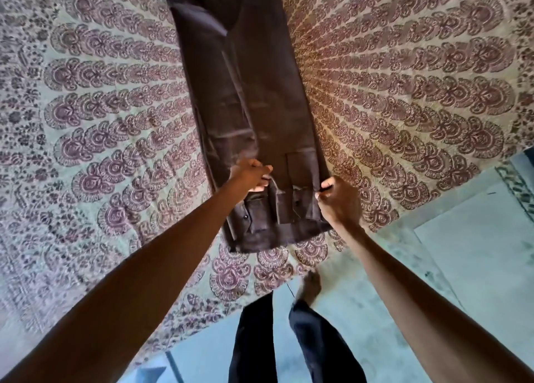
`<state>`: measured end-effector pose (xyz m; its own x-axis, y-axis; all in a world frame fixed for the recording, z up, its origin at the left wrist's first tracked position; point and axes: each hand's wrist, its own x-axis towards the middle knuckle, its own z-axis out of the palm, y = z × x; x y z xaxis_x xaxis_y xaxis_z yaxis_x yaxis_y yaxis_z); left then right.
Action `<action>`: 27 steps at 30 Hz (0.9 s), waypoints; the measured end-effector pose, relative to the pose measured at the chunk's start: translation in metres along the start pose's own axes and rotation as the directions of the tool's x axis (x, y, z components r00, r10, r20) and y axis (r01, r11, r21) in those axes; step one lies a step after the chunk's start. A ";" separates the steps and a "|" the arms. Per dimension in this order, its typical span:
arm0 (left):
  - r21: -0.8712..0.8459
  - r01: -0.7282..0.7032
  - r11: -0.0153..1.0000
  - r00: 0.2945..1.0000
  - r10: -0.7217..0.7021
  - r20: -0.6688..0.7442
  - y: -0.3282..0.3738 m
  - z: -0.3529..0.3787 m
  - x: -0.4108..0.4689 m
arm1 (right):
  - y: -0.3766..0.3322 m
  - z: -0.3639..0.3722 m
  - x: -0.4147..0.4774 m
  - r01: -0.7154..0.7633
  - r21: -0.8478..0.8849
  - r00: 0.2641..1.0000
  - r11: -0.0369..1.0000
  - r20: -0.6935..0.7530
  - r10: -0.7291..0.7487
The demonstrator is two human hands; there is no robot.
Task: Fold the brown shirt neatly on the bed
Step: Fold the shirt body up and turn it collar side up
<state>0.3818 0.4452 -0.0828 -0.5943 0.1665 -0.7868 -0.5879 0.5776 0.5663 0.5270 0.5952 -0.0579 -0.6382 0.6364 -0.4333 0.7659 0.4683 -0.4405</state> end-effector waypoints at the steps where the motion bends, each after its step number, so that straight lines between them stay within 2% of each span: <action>1: 0.002 0.005 1.000 1.000 -0.005 -0.009 -0.004 0.002 -0.003 | -0.001 0.001 0.000 -0.012 0.000 1.000 1.000 0.009 0.012; 4: -0.012 0.046 0.999 0.999 -0.046 0.007 -0.014 0.010 -0.014 | 0.002 0.003 -0.001 -0.039 -0.028 0.998 0.999 0.040 0.040; 9: -0.051 0.113 0.992 0.993 -0.111 0.045 -0.023 0.024 -0.029 | 0.007 -0.002 -0.002 0.007 -0.030 0.999 1.000 0.031 -0.006; 13: -0.014 0.120 0.993 0.992 -0.120 -0.040 -0.023 0.024 -0.035 | 0.010 -0.012 -0.002 0.034 -0.058 0.997 0.998 0.074 -0.030; 16: 0.118 0.019 0.993 0.971 0.010 -0.240 -0.009 0.014 -0.026 | -0.005 -0.026 0.015 0.096 -0.046 0.995 0.994 0.032 -0.094; 19: 0.172 -0.085 0.981 0.899 0.150 -0.411 0.032 -0.006 -0.016 | -0.037 -0.036 0.050 0.179 0.011 0.984 0.984 0.008 -0.179; 23: 0.204 -0.166 0.965 0.850 0.245 -0.467 0.102 -0.038 0.022 | -0.093 -0.040 0.114 0.230 0.080 0.972 0.970 0.023 -0.232; 27: 0.216 -0.184 0.959 0.825 0.270 -0.495 0.178 -0.075 0.074 | -0.159 -0.047 0.184 0.282 0.090 0.959 0.955 -0.001 -0.284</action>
<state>0.1919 0.5005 -0.0215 -0.9214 -0.1024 -0.3749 -0.3356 0.6958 0.6350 0.2918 0.6666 -0.0302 -0.8291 0.4782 -0.2896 0.5443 0.5720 -0.6137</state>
